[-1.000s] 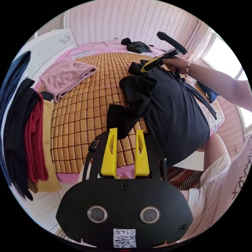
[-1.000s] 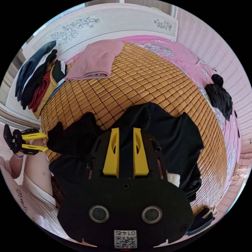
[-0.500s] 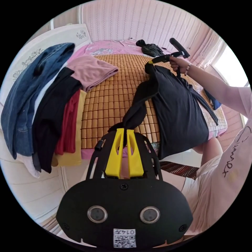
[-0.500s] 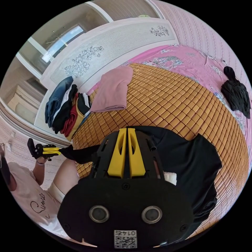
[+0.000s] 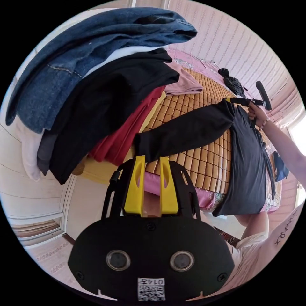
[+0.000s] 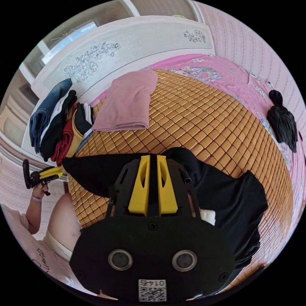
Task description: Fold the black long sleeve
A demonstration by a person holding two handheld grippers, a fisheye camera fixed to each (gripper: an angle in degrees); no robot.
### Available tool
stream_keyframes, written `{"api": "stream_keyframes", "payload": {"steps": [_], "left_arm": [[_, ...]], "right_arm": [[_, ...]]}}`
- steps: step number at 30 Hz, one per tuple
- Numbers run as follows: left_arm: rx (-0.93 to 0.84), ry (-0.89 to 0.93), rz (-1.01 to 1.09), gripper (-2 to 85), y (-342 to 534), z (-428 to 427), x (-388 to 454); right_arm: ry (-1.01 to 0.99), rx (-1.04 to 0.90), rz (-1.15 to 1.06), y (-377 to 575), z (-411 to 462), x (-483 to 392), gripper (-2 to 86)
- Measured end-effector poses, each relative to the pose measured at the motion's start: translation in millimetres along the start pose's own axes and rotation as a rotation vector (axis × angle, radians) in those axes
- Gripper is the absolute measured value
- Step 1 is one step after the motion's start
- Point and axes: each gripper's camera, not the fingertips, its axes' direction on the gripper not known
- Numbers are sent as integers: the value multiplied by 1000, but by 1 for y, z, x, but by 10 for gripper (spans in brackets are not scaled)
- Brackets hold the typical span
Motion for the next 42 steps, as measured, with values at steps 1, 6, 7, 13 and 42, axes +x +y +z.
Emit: {"api": "stream_keyframes", "payload": {"steps": [1,6,7,13,42], "left_arm": [[0,-6,-11,80,-2,4,-1],[-64,-103,41,7,-20,32,3],[-94,-94,67,5,-22,31,6],[85,30,-25,45,-20,-50,-8],[26,132,233,59,-27,0,103]], "right_arm": [[0,-14,-46,5,0,-13,38],[24,-73,-180,23,5,-52,45],[24,-84,-196,27,3,-58,45],[-42,-49,-242,42,-25,-82,47],[66,124,345,290,-254,-23,67]]}}
